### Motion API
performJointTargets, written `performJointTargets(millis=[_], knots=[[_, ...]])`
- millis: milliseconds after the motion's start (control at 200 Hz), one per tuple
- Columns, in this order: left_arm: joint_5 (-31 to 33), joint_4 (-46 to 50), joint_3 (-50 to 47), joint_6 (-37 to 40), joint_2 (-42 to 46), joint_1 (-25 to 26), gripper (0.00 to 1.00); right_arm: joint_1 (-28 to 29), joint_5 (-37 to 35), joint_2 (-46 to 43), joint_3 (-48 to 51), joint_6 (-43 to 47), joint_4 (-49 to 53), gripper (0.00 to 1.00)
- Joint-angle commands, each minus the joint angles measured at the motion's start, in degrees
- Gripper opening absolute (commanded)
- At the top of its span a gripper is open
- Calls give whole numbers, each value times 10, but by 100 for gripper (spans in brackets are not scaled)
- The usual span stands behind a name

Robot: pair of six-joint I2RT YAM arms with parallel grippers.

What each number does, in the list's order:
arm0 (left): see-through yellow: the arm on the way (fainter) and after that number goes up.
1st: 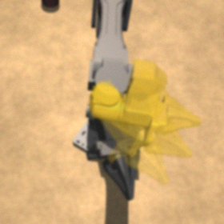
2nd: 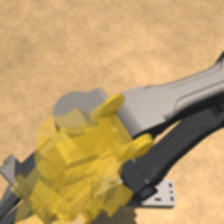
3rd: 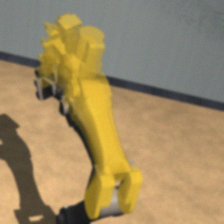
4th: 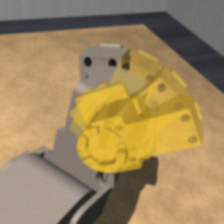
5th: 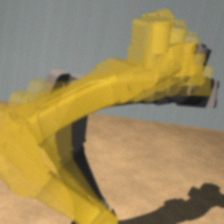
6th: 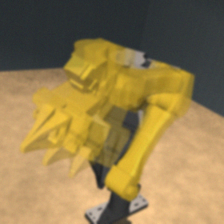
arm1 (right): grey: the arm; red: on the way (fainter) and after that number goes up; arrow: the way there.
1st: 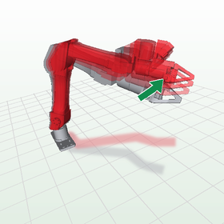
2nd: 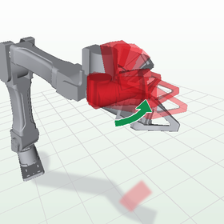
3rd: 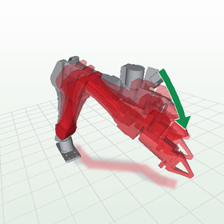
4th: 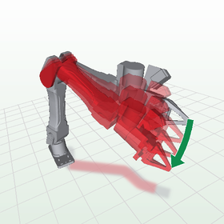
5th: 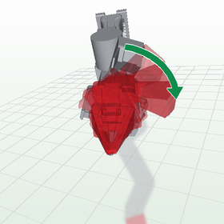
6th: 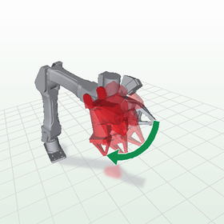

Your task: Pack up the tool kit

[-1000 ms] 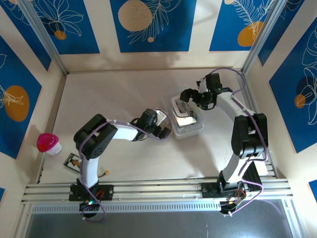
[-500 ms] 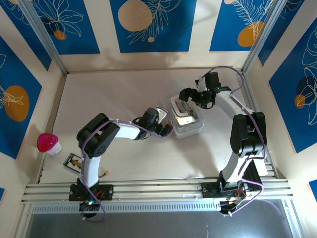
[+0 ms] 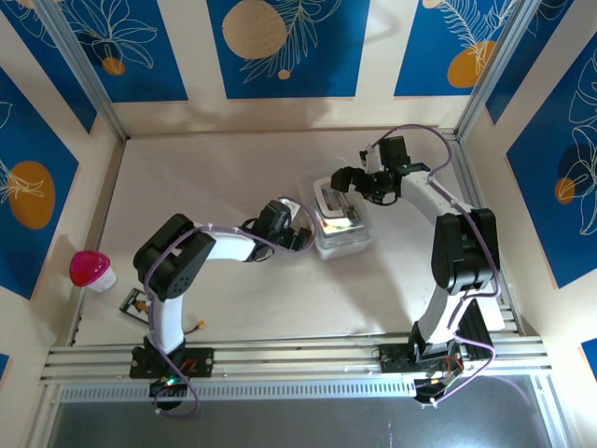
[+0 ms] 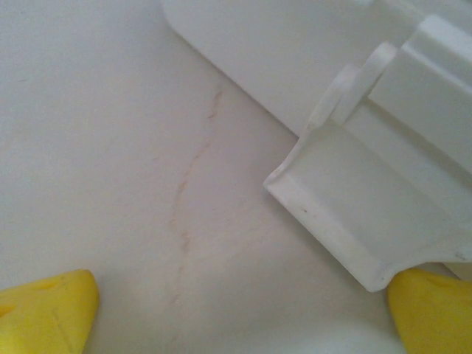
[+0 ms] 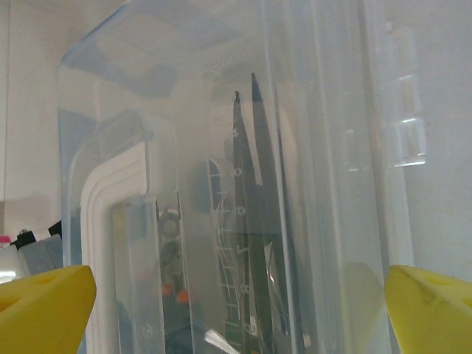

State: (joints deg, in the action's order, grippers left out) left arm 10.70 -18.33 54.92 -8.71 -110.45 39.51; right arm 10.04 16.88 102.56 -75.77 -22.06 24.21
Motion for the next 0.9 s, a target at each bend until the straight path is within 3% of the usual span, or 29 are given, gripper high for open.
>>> performJointTargets(millis=[0, 895], knots=[[49, 29, -6, -4, 27, -11, 100, 13, 54, 13, 1, 7, 10, 99], [98, 84, 5, 35, 104, -11, 100, 30, 60, 20, 11, 9, 7, 99]])
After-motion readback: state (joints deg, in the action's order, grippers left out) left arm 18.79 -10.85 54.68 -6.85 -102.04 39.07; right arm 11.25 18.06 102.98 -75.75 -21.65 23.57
